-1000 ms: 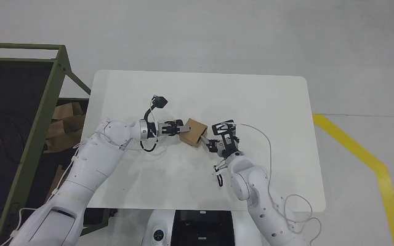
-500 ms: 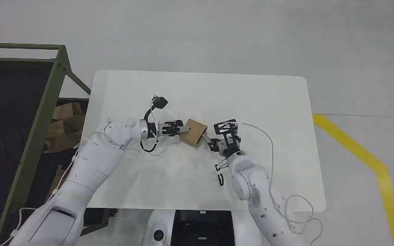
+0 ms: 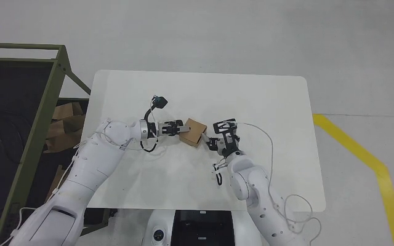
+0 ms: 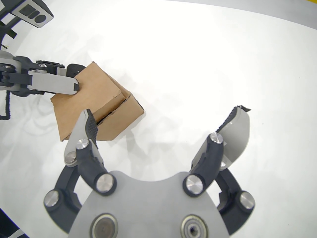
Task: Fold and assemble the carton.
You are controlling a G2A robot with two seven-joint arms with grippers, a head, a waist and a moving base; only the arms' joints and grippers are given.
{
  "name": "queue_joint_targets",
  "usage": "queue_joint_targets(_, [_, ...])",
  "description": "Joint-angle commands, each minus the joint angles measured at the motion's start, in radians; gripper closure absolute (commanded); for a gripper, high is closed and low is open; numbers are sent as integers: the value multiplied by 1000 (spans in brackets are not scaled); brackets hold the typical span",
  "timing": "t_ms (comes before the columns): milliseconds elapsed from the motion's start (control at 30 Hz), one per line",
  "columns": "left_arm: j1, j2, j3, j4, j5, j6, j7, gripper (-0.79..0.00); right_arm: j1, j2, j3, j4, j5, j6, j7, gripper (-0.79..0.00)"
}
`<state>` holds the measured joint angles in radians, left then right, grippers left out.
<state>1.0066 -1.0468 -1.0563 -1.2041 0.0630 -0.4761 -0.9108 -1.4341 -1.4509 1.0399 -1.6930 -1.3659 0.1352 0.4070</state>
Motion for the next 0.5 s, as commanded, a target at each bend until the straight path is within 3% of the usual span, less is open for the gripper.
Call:
queue_joint_targets(0, [0,0,0,1,0,-1,1,-379,7,-1,-1,7,3,-2,6,-785])
queue_joint_targets(467, [-8,-2,6,9,-3,-1,-2,-379,9,-1,2,5,5,-2,-1,-785])
